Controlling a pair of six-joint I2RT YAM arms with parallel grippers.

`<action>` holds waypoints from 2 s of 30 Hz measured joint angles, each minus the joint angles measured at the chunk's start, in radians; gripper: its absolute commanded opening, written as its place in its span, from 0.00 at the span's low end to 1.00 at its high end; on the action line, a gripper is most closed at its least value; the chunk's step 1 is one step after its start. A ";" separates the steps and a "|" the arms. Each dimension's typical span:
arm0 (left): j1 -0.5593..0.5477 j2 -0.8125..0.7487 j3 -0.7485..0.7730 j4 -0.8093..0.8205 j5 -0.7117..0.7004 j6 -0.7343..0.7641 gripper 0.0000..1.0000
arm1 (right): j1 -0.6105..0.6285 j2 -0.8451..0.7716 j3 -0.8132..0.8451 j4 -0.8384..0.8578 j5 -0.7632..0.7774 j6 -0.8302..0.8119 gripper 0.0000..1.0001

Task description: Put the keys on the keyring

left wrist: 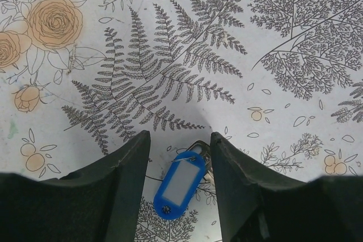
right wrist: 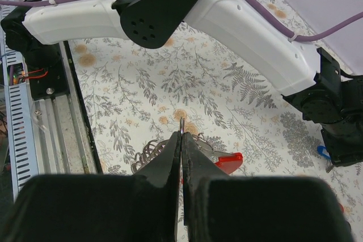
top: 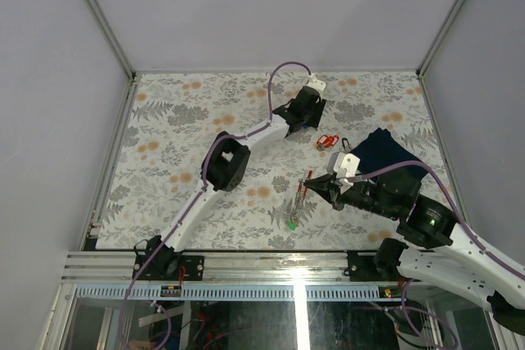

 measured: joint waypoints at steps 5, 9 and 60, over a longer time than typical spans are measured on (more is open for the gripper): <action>0.000 0.000 0.000 0.000 0.003 0.006 0.36 | 0.000 -0.002 -0.006 0.007 -0.005 0.003 0.00; 0.000 0.000 0.000 -0.001 0.010 0.012 0.28 | 0.000 -0.002 -0.008 0.008 -0.006 0.006 0.00; 0.000 -0.455 -0.745 0.306 0.193 -0.333 0.37 | 0.000 -0.047 -0.040 0.008 0.021 0.035 0.00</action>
